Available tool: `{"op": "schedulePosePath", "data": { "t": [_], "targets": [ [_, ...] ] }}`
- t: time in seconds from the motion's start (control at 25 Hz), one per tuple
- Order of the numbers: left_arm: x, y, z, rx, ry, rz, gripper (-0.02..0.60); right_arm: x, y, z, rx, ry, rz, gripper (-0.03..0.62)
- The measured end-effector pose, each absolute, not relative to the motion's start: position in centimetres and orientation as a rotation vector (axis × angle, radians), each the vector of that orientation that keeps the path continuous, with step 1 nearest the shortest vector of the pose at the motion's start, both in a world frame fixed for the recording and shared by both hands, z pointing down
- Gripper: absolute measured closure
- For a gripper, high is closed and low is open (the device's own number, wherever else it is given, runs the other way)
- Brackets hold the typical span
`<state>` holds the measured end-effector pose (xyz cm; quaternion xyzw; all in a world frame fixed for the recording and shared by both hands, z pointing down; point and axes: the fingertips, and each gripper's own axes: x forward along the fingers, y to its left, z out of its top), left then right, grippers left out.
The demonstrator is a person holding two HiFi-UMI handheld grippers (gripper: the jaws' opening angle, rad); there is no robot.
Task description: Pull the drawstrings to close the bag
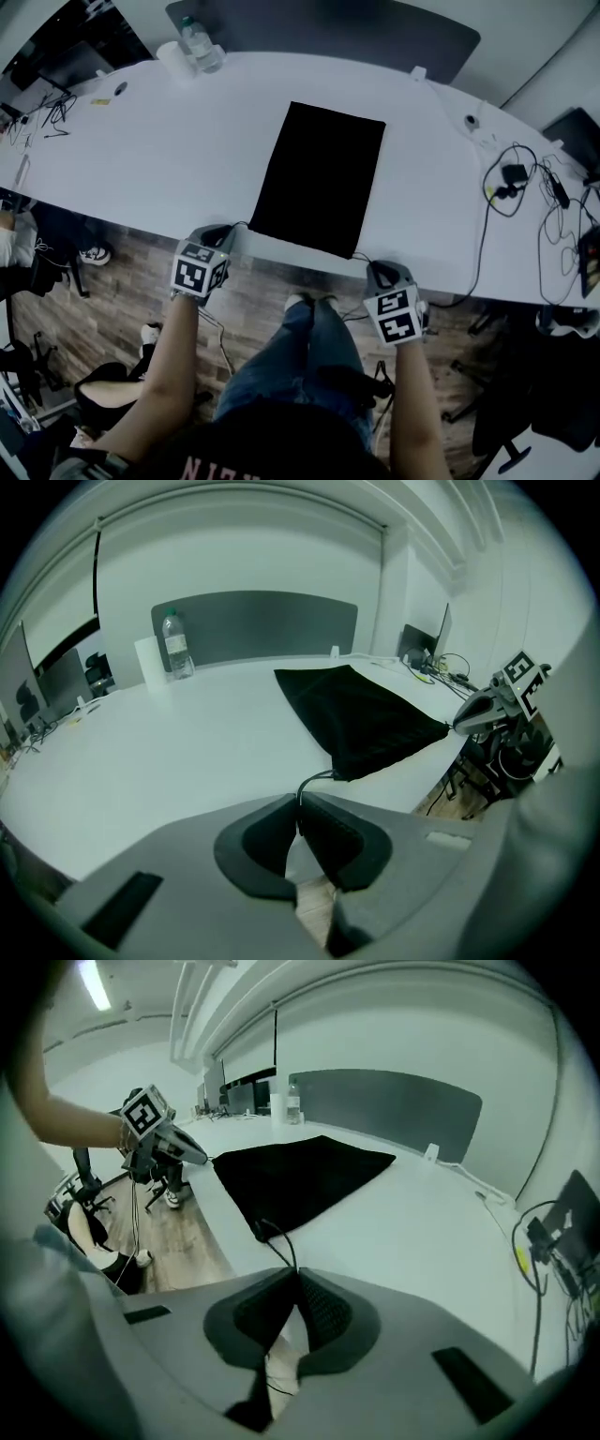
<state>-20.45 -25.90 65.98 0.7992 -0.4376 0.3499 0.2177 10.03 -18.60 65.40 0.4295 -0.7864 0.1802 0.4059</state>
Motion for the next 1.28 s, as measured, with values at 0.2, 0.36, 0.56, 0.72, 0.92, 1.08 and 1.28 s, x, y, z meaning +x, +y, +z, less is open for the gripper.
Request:
{"op": "schedulePosePath", "data": {
  "t": [0.2, 0.36, 0.56, 0.72, 0.92, 1.08, 1.28],
  "targets": [
    [-19.6, -26.6, 63.9, 2.278, -1.22, 0.931, 0.563, 9.9, -20.0, 63.3, 1.138, -2.009, 0.427, 0.588],
    [-19.0, -27.2, 62.1, 2.319, -1.232, 0.891, 0.565, 9.8, -20.7, 61.7, 1.168, -2.022, 0.39, 0.588],
    [-18.3, -28.0, 59.4, 2.386, -1.248, 0.833, 0.565, 10.1, -21.5, 59.5, 1.244, -2.026, 0.348, 0.588],
    [-18.2, -28.1, 57.6, 2.428, -1.269, 0.804, 0.565, 10.6, -21.5, 57.9, 1.304, -2.023, 0.333, 0.588],
    [-18.2, -27.9, 55.7, 2.488, -1.266, 0.771, 0.565, 10.8, -21.4, 55.9, 1.371, -2.013, 0.299, 0.588],
    [-18.8, -27.9, 54.4, 2.52, -1.296, 0.759, 0.565, 11.3, -21.7, 54.1, 1.441, -2.001, 0.268, 0.588],
    [-19.6, -28.5, 52.5, 2.553, -1.344, 0.734, 0.565, 11.6, -22.2, 52.1, 1.505, -1.985, 0.226, 0.588]
  ]
}}
